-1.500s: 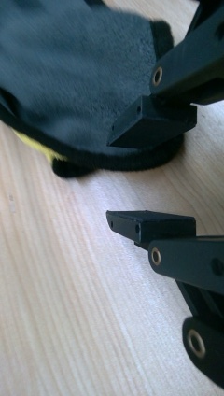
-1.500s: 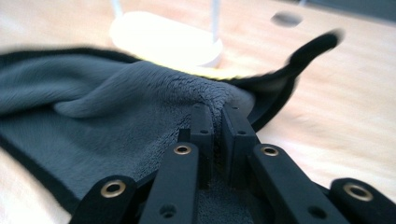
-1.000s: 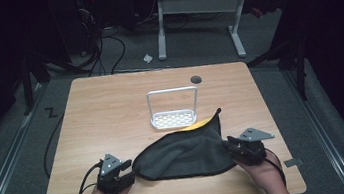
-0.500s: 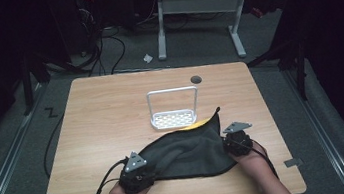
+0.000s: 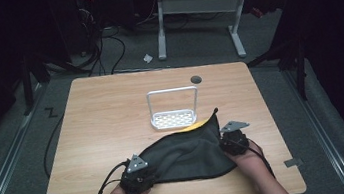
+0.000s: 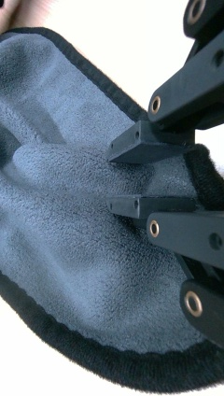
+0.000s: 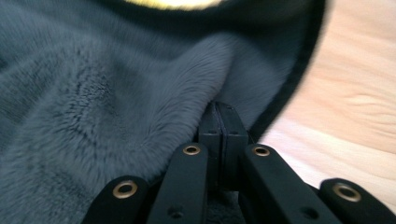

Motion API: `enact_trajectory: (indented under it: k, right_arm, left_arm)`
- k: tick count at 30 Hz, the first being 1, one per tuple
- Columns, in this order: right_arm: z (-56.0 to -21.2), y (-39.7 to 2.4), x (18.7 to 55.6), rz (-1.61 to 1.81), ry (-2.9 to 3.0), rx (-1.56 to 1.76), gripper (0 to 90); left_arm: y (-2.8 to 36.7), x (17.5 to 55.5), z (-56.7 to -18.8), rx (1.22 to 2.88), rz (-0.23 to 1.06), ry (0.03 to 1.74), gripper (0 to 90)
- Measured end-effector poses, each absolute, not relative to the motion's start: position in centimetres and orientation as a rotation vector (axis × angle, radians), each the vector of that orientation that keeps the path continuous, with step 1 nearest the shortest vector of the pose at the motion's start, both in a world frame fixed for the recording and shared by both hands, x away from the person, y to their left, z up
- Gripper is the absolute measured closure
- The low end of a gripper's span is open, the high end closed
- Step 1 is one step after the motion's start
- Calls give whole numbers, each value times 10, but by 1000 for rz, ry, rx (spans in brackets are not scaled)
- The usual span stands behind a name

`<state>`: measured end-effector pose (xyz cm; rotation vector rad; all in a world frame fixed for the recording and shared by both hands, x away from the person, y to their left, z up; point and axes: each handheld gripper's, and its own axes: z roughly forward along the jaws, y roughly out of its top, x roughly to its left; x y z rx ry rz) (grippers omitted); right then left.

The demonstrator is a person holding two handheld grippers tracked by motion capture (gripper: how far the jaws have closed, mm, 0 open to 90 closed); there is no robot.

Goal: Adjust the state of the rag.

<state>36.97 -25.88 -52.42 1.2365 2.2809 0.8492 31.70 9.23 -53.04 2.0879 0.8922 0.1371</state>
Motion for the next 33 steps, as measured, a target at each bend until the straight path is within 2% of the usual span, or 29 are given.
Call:
enact_trajectory:
  k: [4,11,16,22,26,33]
  right_arm:
    - [-523,-266,370,779,2233,1263,900]
    - [-524,-314,374,708,2096,1373,900]
    - [-519,-305,365,753,2109,1330,849]
    - [-512,-286,348,824,2141,1257,860]
    - [-524,-285,347,783,2201,1264,863]
    - [-525,-300,351,749,2156,1290,863]
  left_arm:
    - [97,313,-530,2090,127,907,742]
    - [102,301,-527,2103,53,905,742]
    - [101,302,-520,2110,138,875,763]
    - [119,330,-523,2067,189,965,852]
    - [124,349,-526,2072,207,989,869]
    - [127,395,-524,2086,275,1063,856]
